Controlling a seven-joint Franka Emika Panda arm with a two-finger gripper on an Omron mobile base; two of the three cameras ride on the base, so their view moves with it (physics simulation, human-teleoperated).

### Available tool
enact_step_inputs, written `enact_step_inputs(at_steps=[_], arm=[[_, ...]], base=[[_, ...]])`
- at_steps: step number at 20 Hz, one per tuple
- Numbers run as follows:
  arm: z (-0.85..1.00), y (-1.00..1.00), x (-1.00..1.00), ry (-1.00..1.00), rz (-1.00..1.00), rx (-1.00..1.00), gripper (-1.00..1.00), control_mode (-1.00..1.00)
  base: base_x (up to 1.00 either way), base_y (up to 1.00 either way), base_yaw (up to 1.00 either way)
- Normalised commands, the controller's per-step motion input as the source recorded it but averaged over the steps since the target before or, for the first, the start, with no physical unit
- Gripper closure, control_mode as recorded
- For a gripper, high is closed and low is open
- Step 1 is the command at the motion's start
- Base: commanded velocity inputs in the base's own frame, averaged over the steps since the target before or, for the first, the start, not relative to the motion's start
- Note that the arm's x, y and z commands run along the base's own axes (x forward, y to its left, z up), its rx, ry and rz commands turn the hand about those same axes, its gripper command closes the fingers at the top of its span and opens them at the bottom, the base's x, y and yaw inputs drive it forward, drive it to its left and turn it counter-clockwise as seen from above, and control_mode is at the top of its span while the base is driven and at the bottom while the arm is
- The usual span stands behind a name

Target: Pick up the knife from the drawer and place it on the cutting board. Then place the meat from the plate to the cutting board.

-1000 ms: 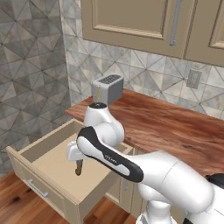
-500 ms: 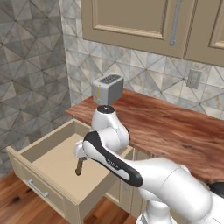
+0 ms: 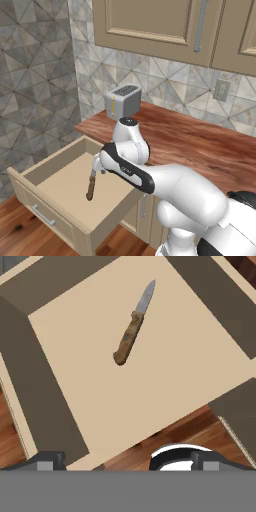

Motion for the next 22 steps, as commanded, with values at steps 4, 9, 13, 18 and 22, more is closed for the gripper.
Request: enact_step_inputs(at_steps=[4, 9, 13, 18, 22], arm=[[-0.44, 0.00, 0.33, 0.00, -0.23, 0.00, -1.00, -1.00], [-0.50, 0.00, 0.25, 0.00, -0.26, 0.00, -1.00, -1.00], [-0.41, 0.15, 0.33, 0.01, -0.22, 0.00, -1.00, -1.00], [-0.30, 0.28, 0.35, 0.04, -0.18, 0.00, -1.00, -1.00], [-0.22, 0.28, 0.29, 0.07, -0.14, 0.00, -1.00, -1.00]], base=[[0.00, 0.00, 0.00], [0.00, 0.00, 0.00], [0.00, 0.00, 0.00], [0.00, 0.00, 0.00], [0.00, 0.00, 0.00]])
